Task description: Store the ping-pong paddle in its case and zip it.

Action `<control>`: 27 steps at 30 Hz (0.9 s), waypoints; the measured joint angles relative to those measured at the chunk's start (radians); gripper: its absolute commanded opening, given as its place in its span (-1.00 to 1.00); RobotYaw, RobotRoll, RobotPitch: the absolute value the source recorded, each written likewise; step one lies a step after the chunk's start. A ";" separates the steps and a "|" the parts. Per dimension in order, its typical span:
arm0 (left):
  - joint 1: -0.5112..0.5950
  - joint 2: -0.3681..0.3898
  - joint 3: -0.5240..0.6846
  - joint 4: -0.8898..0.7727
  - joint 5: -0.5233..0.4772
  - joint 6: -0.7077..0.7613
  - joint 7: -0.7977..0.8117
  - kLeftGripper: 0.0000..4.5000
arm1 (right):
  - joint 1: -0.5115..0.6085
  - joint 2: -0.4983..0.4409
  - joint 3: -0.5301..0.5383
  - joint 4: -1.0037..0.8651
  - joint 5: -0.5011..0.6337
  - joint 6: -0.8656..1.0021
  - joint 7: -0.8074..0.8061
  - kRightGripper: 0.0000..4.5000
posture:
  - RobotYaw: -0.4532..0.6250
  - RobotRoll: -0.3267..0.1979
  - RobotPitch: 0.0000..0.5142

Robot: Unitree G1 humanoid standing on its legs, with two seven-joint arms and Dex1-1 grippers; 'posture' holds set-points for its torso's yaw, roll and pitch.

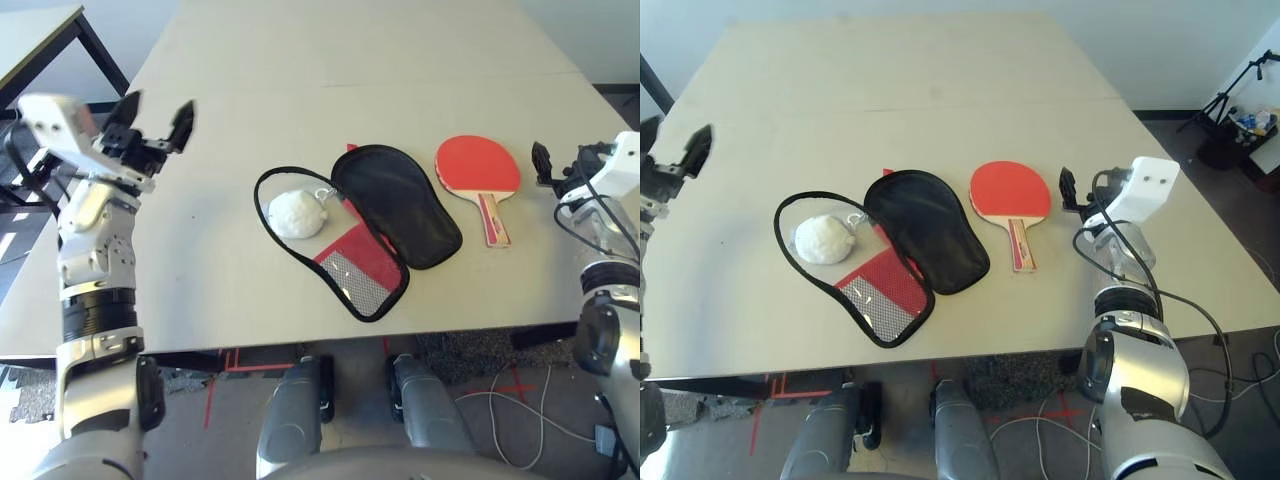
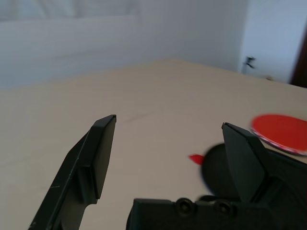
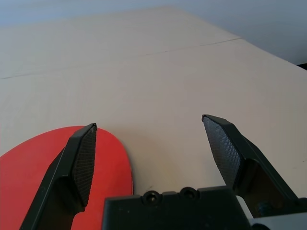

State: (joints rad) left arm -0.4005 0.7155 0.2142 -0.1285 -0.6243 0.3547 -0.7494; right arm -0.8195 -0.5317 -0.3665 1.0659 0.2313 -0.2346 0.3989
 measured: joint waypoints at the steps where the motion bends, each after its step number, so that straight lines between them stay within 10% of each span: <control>1: 0.022 0.014 -0.023 -0.051 -0.023 0.051 -0.027 1.00 | 0.000 0.002 0.000 -0.021 0.000 0.026 -0.010 1.00 | -0.18 0.25 -0.17; 17: -0.030 -0.053 -0.153 -0.141 -0.054 0.200 -0.102 1.00 | 0.118 0.018 0.063 -0.926 0.054 1.150 -0.254 1.00 | -0.32 0.25 -0.18; 27: -0.031 -0.102 -0.233 -0.127 0.032 0.157 -0.135 1.00 | -0.021 0.050 0.111 -1.114 0.064 1.804 -0.326 1.00 | -0.34 0.25 -0.14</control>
State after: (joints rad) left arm -0.4315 0.6138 -0.0183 -0.2551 -0.5921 0.5113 -0.8846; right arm -0.8404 -0.4814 -0.2555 -0.0480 0.2957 1.5689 0.0732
